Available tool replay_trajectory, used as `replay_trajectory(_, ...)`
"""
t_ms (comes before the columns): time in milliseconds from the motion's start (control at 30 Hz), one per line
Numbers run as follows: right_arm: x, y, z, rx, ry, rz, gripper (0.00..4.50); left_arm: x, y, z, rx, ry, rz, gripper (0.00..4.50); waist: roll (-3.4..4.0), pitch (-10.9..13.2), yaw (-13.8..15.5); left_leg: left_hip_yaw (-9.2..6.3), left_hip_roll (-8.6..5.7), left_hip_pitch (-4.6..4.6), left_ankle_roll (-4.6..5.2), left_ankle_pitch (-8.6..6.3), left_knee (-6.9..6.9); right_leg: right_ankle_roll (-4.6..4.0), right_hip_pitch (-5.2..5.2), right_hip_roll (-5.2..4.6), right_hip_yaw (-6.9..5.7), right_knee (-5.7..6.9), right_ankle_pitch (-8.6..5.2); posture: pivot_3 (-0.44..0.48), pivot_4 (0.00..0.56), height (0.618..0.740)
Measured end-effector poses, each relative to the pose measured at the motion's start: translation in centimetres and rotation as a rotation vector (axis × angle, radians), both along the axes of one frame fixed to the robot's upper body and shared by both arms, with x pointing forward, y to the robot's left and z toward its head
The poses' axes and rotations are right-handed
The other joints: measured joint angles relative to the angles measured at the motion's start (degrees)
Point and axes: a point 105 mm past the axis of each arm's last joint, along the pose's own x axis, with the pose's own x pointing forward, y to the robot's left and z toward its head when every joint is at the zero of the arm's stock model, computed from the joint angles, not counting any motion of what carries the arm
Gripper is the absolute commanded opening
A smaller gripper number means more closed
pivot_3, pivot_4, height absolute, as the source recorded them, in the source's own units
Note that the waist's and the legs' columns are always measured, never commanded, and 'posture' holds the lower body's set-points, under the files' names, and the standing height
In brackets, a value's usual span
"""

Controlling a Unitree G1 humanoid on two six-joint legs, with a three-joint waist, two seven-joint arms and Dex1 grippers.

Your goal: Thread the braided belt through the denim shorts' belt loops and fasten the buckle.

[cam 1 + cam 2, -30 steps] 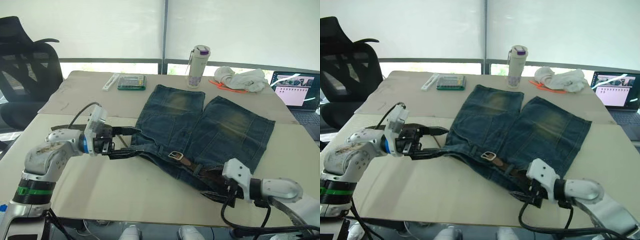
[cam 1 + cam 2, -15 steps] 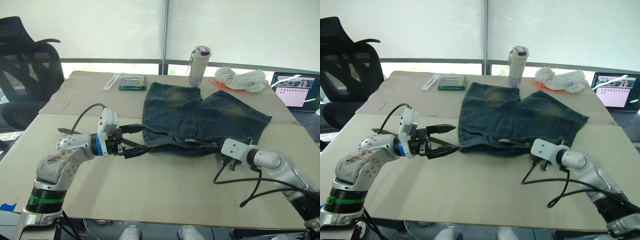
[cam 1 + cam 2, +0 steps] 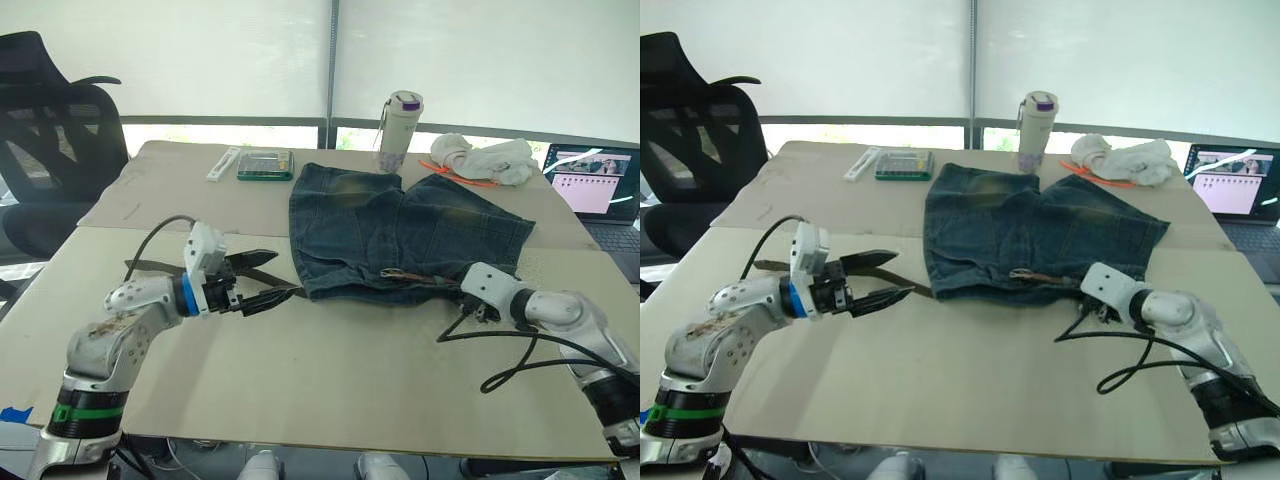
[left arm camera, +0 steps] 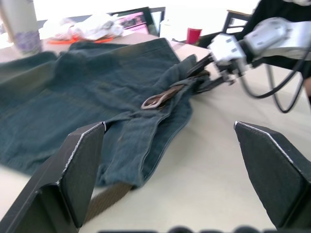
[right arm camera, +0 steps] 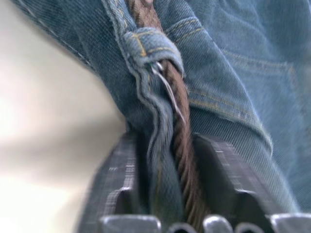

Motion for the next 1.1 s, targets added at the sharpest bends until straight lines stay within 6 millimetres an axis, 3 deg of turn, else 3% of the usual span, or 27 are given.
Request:
replay_trajectory(100, -1.5, 1.1, 1.3, 0.154, 0.026, 0.053, 4.36, -0.2, 0.6, -0.2, -0.036, 0.015, 0.061, 4.5, 0.01, 0.0, -0.1, 0.0, 0.01, 0.03, 0.0, 0.0, 0.0, 0.0, 0.01, 0.0, 0.01, 0.02, 0.0, 0.0, 0.15, 0.737)
replay_trajectory(133, -2.0, 1.5, 1.9, 0.199, 0.031, 0.077, 4.48, -0.2, 0.8, -0.3, -0.053, 0.021, 0.087, 4.5, 0.01, 0.0, -0.3, 0.0, 0.03, 0.04, 0.0, -0.01, 0.0, 0.0, 0.02, 0.01, 0.01, 0.02, 0.0, 0.0, 0.15, 0.737)
replay_trajectory(333, -3.9, 3.8, 5.4, 0.467, -0.003, 0.152, 4.48, 1.7, 3.0, -1.6, -0.24, 0.116, 0.478, 4.5, 0.0, 0.0, -0.1, -0.05, 0.02, 0.06, 0.0, -0.01, 0.01, 0.02, 0.08, 0.0, -0.02, 0.02, 0.01, 0.0, 0.15, 0.737)
replay_trajectory(433, -4.2, 5.2, 5.7, 0.511, -0.006, 0.181, 4.48, 2.4, 2.7, -1.9, -0.389, 0.215, 0.641, 4.5, -0.03, 0.0, 0.1, -0.07, -0.03, -0.01, -0.01, -0.01, 0.02, 0.04, 0.05, -0.04, -0.02, 0.0, 0.02, 0.0, 0.15, 0.737)
replay_trajectory(567, -4.1, 5.6, 5.6, 0.517, -0.003, 0.184, 4.48, 3.3, 5.0, -2.7, -0.267, 0.225, 0.925, 4.5, -0.03, 0.0, 0.1, -0.09, -0.06, 0.02, -0.01, -0.01, 0.01, 0.04, 0.05, -0.01, -0.02, 0.0, 0.02, 0.0, 0.15, 0.737)
replay_trajectory(700, -4.1, 7.0, 5.4, 0.544, 0.011, 0.225, 4.48, 4.4, 9.6, -3.1, -0.161, 0.181, 1.263, 4.5, -0.03, 0.0, -0.2, -0.07, -0.06, 0.04, -0.01, -0.01, 0.01, 0.03, 0.04, 0.01, 0.0, 0.0, 0.02, 0.0, 0.15, 0.737)
replay_trajectory(833, -3.8, 7.6, 6.1, 0.544, -0.002, 0.248, 4.48, 4.3, 11.6, -2.8, -0.079, 0.128, 1.448, 4.5, -0.05, 0.0, 0.2, -0.08, -0.08, -0.02, -0.03, -0.02, 0.01, 0.04, 0.03, -0.02, -0.02, -0.04, 0.02, 0.0, 0.15, 0.737)
replay_trajectory(967, -4.3, 9.8, 6.0, 0.583, 0.073, 0.302, 4.48, 4.9, 11.9, -3.4, -0.045, 0.173, 1.575, 4.5, -0.06, 0.0, 0.5, -0.1, -0.1, -0.03, -0.03, -0.02, 0.01, 0.04, 0.04, -0.03, -0.04, -0.06, 0.02, 0.0, 0.15, 0.737)
replay_trajectory(1100, -4.5, 12.4, 7.5, 0.643, 0.06, 0.383, 4.48, 6.7, 11.6, -3.9, -0.032, 0.238, 1.624, 4.5, -0.12, 0.1, 0.5, -0.12, -0.1, -0.06, -0.04, -0.02, 0.01, 0.04, -0.01, -0.02, -0.07, -0.04, 0.03, 0.0, 0.15, 0.737)
